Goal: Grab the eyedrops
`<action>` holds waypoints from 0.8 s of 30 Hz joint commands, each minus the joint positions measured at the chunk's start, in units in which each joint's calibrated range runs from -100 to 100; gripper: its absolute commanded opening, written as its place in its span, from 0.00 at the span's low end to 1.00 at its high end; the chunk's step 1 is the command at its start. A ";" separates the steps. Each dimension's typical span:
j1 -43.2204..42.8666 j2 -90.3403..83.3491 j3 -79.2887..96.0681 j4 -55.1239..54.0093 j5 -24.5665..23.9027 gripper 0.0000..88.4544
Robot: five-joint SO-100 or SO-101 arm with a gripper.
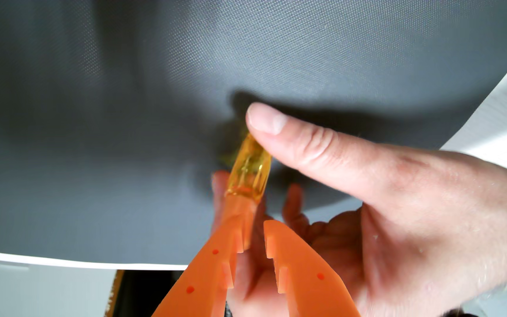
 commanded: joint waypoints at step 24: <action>-0.37 -3.05 -1.46 -0.07 -0.10 0.16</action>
